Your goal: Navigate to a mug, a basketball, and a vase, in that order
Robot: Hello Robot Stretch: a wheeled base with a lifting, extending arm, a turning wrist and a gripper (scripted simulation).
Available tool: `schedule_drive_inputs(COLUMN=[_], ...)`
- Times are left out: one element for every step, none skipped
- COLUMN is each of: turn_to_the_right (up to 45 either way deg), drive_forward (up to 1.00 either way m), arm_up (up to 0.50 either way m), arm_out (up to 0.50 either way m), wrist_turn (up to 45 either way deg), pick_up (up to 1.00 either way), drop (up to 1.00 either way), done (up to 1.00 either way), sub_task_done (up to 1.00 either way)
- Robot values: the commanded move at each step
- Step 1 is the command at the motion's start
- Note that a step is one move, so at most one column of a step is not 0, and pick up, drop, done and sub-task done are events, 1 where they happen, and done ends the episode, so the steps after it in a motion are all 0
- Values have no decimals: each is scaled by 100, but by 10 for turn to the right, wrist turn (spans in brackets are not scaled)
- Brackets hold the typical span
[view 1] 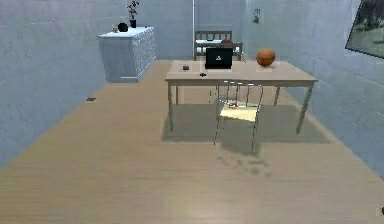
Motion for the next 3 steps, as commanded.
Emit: schedule_drive_inputs(turn_to_the_right=[150,0,390], drive_forward=[0,95,0], arm_up=[0,0,0], arm_out=[0,0,0], wrist_turn=[0,0,0], pick_up=[0,0,0], drop=[0,0,0], done=[0,0,0], sub_task_done=[0,0,0])
